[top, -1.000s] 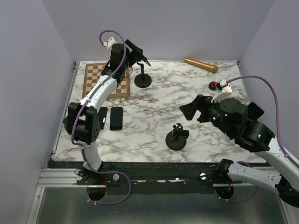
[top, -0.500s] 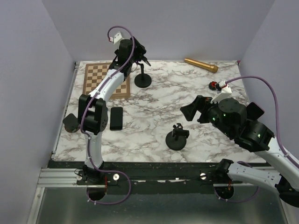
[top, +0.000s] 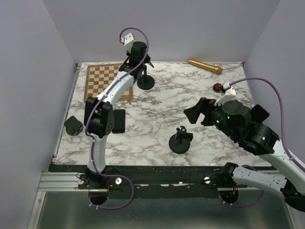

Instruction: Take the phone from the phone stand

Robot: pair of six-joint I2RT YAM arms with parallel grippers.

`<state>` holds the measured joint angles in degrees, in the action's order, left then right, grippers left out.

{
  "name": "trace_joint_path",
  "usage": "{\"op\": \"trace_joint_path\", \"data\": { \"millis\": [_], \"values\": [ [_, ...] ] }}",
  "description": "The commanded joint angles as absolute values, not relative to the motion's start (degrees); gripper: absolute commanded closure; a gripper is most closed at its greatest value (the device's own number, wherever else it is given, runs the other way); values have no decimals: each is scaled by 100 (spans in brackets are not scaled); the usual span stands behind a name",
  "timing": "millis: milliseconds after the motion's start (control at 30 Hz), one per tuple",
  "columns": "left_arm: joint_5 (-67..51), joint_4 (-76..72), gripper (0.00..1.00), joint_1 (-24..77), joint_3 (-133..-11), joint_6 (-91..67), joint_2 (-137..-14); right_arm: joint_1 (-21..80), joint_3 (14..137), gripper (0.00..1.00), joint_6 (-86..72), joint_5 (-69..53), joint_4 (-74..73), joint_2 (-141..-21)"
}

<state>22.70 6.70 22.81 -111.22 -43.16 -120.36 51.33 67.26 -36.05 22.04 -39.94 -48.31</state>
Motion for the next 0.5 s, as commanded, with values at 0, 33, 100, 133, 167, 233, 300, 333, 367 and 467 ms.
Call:
{"op": "trace_joint_path", "data": {
  "millis": [0,33,100,133,167,233,300,333,367,467],
  "values": [
    [2697,886,64,2364,-11410,-4060,-12018,5159,6670,0,-3639,2327,-4000,-4818],
    [2706,938,66,2373,-11493,-3995,-12036,5162,6677,0,-3651,2324,-3999,-4815],
    [2705,971,72,2403,-11557,-3847,-12018,5159,6688,0,-3657,2306,-4014,-4816],
    [2669,964,76,2421,-11556,-3746,-11983,5159,6688,0,-3666,2309,-4017,-4802],
    [2657,970,81,2441,-11551,-3650,-11931,5159,6688,0,-3678,2301,-4017,-4800],
    [2632,967,87,2484,-11491,-3389,-11783,5159,6680,0,-3690,2300,-4018,-4789],
    [2569,967,92,2510,-11324,-3138,-11573,5165,6675,0,-3701,2295,-4019,-4782],
    [2461,979,95,2521,-11214,-3049,-11425,5161,6671,0,-3697,2286,-4014,-4792],
    [2309,982,97,2522,-11046,-2947,-11285,5159,6671,0,-3693,2302,-4011,-4805],
    [1725,884,100,2528,-10445,-2671,-10728,5160,6679,0,-3654,2335,-4012,-4828]
  ]
}}
